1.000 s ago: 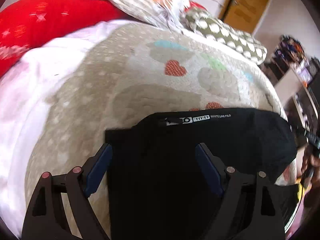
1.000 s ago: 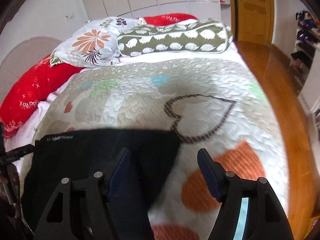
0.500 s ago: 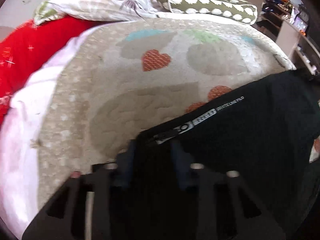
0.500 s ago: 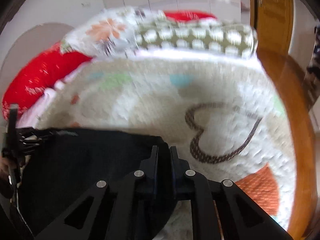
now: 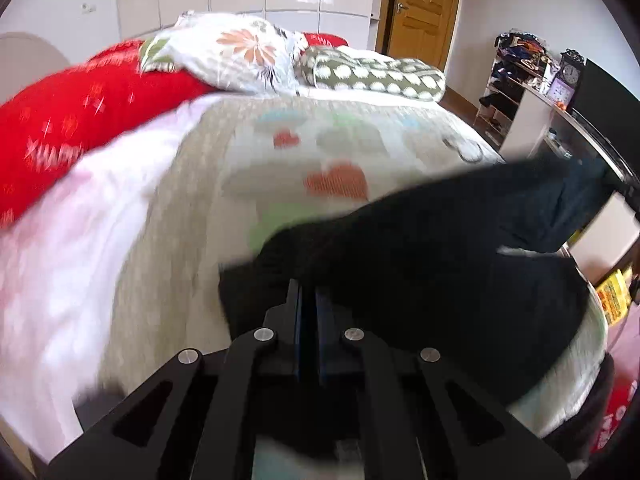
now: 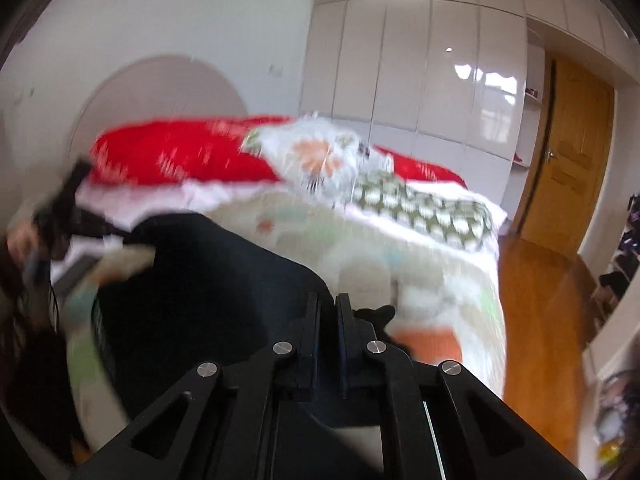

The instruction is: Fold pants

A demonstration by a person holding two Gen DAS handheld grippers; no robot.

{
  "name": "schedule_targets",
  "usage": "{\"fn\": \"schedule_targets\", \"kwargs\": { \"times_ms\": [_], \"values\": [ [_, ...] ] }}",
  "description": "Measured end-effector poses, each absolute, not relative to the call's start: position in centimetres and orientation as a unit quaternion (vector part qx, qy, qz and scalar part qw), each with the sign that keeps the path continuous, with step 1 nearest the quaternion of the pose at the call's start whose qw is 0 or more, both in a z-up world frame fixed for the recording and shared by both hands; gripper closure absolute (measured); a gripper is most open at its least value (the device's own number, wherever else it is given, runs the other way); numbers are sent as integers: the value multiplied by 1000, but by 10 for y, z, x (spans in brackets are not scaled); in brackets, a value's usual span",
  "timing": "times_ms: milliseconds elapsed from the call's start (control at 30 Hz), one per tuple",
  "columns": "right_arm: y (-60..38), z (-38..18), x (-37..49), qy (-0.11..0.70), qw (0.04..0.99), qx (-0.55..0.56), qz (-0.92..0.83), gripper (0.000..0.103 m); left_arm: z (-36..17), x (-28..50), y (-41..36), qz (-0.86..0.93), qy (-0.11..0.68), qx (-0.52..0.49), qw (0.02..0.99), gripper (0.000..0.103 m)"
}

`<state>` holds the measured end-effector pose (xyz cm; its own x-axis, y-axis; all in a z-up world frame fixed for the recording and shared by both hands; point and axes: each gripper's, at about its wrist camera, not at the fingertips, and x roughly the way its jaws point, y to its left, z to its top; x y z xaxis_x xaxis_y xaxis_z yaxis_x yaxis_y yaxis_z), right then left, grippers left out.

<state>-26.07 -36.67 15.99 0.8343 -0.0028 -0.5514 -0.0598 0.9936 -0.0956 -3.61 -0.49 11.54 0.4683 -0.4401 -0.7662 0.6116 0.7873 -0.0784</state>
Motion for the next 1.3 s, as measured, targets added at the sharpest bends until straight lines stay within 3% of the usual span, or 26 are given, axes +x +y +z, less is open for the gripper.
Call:
{"fn": "schedule_targets", "kwargs": {
  "times_ms": [200,333,367,433,467,500,567,967,1033,1067,1100,1300],
  "values": [
    [-361,57,-319,412,910,29,23,97,62,-85,19,-295,482,91,820,100],
    [-369,58,-327,415,908,61,0,94,49,-86,23,-259,498,90,823,100],
    [-377,67,-330,404,911,84,0,88,56,-87,26,-259,493,78,827,100],
    [-397,87,-339,368,920,131,-20,59,74,-91,35,-256,475,59,840,95],
    [-405,96,-341,345,926,149,-31,42,81,-93,38,-254,469,54,844,87],
    [-410,101,-343,330,930,160,-38,41,89,-95,40,-252,461,50,850,80],
    [-422,106,-335,319,931,169,-59,41,103,-97,41,-250,439,41,862,50],
    [-367,64,-231,440,894,-76,32,41,71,-97,-38,-304,452,86,834,48],
    [-369,54,-225,463,882,-67,49,49,60,-97,-47,-307,465,90,826,48],
    [-373,51,-225,475,877,-48,55,78,58,-99,-49,-306,467,93,825,48],
    [-380,50,-227,482,874,-18,56,101,55,-99,-50,-304,468,95,824,48],
    [-440,82,-272,415,904,93,-47,103,57,-102,-46,-307,467,92,824,48]
  ]
}}
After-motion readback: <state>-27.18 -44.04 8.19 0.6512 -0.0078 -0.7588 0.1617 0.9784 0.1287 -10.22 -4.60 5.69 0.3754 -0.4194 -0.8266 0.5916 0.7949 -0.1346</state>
